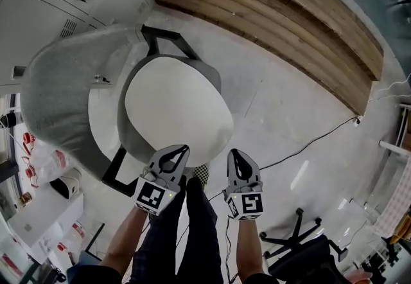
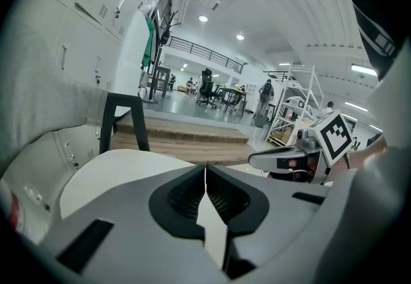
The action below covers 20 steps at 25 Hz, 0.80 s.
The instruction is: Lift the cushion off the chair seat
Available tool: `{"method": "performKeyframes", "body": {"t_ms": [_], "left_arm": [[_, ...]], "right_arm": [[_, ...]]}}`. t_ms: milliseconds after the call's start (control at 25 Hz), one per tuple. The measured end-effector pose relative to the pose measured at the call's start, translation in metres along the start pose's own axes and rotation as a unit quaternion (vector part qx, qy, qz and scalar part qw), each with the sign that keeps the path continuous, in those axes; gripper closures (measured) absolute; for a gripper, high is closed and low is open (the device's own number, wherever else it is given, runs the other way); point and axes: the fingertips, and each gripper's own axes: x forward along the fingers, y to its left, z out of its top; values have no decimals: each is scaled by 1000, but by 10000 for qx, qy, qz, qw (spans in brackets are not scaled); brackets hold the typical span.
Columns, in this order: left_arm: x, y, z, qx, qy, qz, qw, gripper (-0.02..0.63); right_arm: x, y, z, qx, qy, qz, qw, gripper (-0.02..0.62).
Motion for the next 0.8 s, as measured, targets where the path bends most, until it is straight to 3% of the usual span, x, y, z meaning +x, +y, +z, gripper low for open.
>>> {"method": "performKeyframes", "body": {"t_ms": [360,520,600,800], "left_arm": [[18,11,-17,-117,41,14,9999,586],[18,15,-30,-174,469,8,9987,586],[20,20,-30,-174,349,37,9992,586],[21,28,-36,-157,295,89,9994,586]], "right_arm": [[29,-20,-31,261,158,245,9992,563],[41,-29,-49,530,378,278,9975,555],[46,-29,-57,660,497,368,9959,466],[57,-27,-74,949,650,520,9920,417]]}}
